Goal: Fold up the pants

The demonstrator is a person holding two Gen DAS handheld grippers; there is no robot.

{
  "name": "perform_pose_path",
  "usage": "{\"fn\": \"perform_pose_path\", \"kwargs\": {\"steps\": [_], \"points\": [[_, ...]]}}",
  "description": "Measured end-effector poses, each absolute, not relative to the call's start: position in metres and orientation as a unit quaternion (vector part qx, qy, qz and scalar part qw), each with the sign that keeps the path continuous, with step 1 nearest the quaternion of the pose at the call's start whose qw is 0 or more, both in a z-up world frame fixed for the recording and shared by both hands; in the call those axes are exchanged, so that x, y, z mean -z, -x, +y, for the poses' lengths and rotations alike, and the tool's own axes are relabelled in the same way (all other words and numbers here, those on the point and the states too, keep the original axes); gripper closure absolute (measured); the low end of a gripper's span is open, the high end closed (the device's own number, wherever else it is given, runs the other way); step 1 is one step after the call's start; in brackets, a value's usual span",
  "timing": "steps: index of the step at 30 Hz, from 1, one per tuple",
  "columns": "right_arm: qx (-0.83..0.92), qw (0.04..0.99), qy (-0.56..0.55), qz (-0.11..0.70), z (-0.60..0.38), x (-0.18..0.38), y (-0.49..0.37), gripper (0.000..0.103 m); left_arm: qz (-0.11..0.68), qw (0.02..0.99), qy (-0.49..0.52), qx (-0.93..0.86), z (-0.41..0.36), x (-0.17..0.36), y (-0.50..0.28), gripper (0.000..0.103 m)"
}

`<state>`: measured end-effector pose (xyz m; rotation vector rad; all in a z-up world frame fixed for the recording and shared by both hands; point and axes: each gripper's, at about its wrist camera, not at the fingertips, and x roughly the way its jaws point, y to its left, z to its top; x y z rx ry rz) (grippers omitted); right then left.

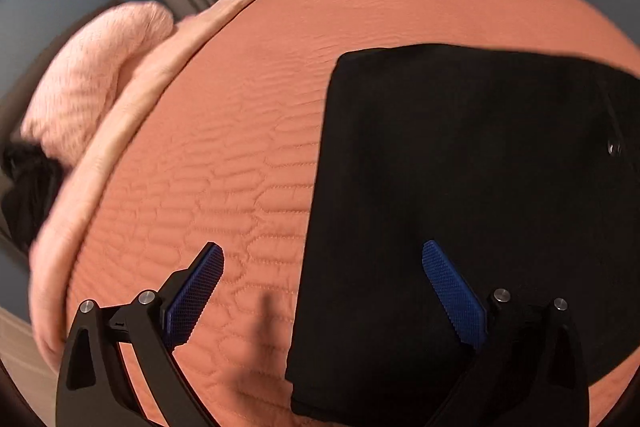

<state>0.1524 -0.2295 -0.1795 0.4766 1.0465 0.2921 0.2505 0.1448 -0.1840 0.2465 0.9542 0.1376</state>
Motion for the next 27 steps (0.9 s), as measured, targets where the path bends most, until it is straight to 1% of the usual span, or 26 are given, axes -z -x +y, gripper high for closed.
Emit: {"fn": "perform_pose_path", "kwargs": {"steps": [1,2,3,5,7,9,10,11,13,15,17,19,20,21,22,24,25,26,27], "points": [[-0.128,0.822,-0.268,0.486,-0.239,0.167,-0.147,0.096,0.465,0.876,-0.111,-0.068,0.151,0.179,-0.250,0.005],[-0.123,0.831,-0.274,0.469,-0.244,0.153,-0.138,0.090,0.460,0.877,-0.113,-0.077,0.156,0.173,-0.251,0.005],[-0.119,0.841,-0.265,0.457,-0.246,0.144,-0.131,0.058,0.448,0.882,-0.118,-0.082,0.160,0.168,-0.251,0.005],[-0.095,0.853,-0.232,0.459,-0.252,0.143,-0.118,0.007,0.446,0.884,-0.115,-0.076,0.173,0.166,-0.249,0.006],[-0.079,0.847,-0.241,0.467,-0.263,0.149,-0.108,0.008,0.467,0.878,-0.089,-0.051,0.185,0.174,-0.250,0.006],[-0.095,0.830,-0.293,0.465,-0.268,0.157,-0.104,0.008,0.478,0.875,-0.064,-0.036,0.190,0.178,-0.248,0.006],[-0.093,0.825,-0.296,0.472,-0.266,0.159,-0.104,0.008,0.476,0.877,-0.058,-0.038,0.192,0.176,-0.243,0.006],[-0.088,0.822,-0.288,0.483,-0.266,0.162,-0.103,0.014,0.475,0.877,-0.060,-0.035,0.190,0.173,-0.241,0.006],[-0.080,0.825,-0.273,0.488,-0.267,0.159,-0.099,0.015,0.466,0.880,-0.083,-0.038,0.183,0.165,-0.235,0.006],[-0.083,0.841,-0.256,0.469,-0.254,0.141,-0.095,0.015,0.460,0.881,-0.103,-0.038,0.171,0.158,-0.228,0.006],[-0.093,0.866,-0.193,0.452,-0.218,0.121,-0.100,0.017,0.460,0.880,-0.113,-0.034,0.163,0.152,-0.224,0.006],[-0.118,0.875,-0.145,0.446,-0.186,0.105,-0.104,0.028,0.473,0.874,-0.108,-0.024,0.157,0.154,-0.224,0.006],[-0.138,0.876,-0.121,0.447,-0.165,0.102,-0.108,0.039,0.476,0.873,-0.105,-0.024,0.155,0.154,-0.224,0.006],[-0.153,0.872,-0.098,0.454,-0.147,0.105,-0.114,0.053,0.478,0.872,-0.104,-0.023,0.153,0.154,-0.224,0.006],[-0.161,0.867,-0.087,0.464,-0.137,0.111,-0.119,0.061,0.480,0.870,-0.107,-0.022,0.150,0.155,-0.221,0.006],[-0.158,0.846,-0.069,0.505,-0.127,0.145,-0.130,0.086,0.489,0.863,-0.120,-0.027,0.145,0.161,-0.219,0.006],[-0.152,0.844,-0.074,0.508,-0.135,0.152,-0.126,0.088,0.494,0.860,-0.127,-0.026,0.140,0.164,-0.217,0.006],[-0.153,0.843,-0.111,0.503,-0.150,0.153,-0.125,0.094,0.496,0.858,-0.130,-0.027,0.141,0.167,-0.217,0.005],[-0.126,0.843,-0.130,0.507,-0.164,0.148,-0.123,0.091,0.497,0.857,-0.131,-0.027,0.143,0.169,-0.216,0.005]]}}
